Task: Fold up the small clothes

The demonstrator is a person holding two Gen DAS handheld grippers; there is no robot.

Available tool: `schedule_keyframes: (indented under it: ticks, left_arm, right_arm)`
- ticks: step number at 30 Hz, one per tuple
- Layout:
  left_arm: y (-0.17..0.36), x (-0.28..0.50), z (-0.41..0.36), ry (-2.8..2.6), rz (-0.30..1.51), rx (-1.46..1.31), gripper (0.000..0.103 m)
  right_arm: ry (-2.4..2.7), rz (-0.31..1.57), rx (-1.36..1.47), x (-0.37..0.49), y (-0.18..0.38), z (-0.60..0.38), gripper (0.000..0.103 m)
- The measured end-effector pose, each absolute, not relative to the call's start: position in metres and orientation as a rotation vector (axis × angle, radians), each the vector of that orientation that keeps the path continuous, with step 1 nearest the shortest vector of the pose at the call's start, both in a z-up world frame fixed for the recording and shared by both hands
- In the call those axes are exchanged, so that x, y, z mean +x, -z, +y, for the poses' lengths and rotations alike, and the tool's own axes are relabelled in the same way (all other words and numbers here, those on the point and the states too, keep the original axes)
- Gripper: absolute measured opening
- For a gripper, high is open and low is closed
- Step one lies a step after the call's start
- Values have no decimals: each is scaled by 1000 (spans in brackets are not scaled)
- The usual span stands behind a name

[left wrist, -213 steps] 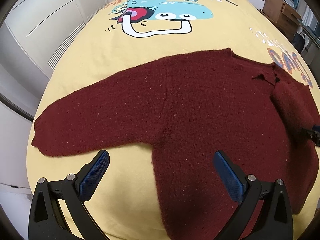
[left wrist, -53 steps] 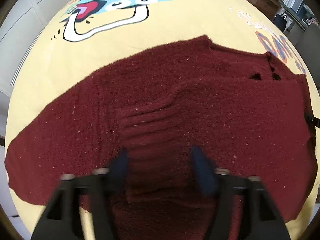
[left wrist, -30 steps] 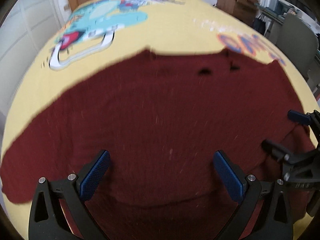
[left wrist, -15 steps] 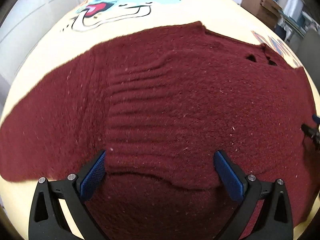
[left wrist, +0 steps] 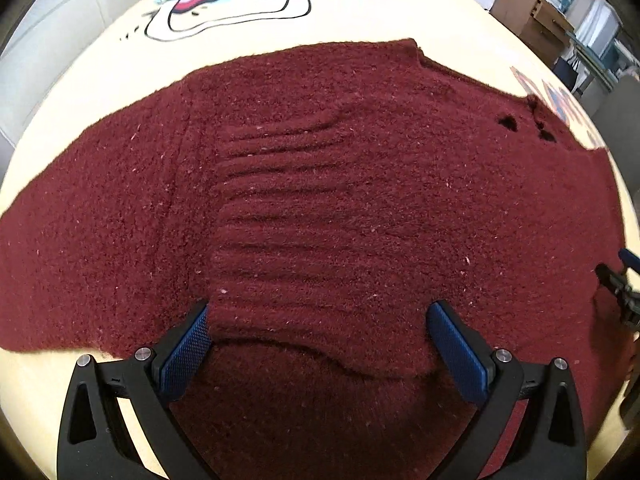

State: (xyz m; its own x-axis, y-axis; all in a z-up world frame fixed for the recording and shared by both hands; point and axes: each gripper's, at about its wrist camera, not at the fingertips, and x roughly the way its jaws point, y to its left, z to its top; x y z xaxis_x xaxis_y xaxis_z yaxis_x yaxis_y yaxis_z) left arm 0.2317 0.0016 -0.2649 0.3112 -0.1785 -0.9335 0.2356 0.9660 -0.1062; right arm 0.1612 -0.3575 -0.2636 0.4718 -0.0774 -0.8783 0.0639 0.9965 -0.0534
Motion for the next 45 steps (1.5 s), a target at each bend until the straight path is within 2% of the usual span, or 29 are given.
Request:
schedule_keyframes:
  ticks: [7,15,23,33,36,37,38,40,45]
  left_arm:
    - [221,235,64,197,1195,-105,102]
    - [200,232,199,-81,1190,-315,102]
    - [233,225,330,-398,1198,-629,101]
    - [255,260,378,-471,1179,-710,99]
    - [256,274,381,-453,1186,-684,76]
    - [256,279,379,-443,1180,-673,62]
    - [252,280,378,-428,1163,-671,40]
    - [249,282,382,-358,1146,-724,11]
    - [220,319,369,-291,1172,-600,11]
  right_arm:
    - [65,1062,-99,129,234,-328,102]
    - [40,1048,-12,106,215,-303,102]
    - [83,1052,48,90,209,-314,102]
    - [119,1096,65,84,220,-331,102]
    - [125,1095,76,85,220,-334,102]
    - [127,1094,76,86,220,-335,102]
    - [129,1093,76,86,220,-336,102]
    - [133,1092,72,87,221,-338,102]
    - [135,1088,68,88,218,-343,102]
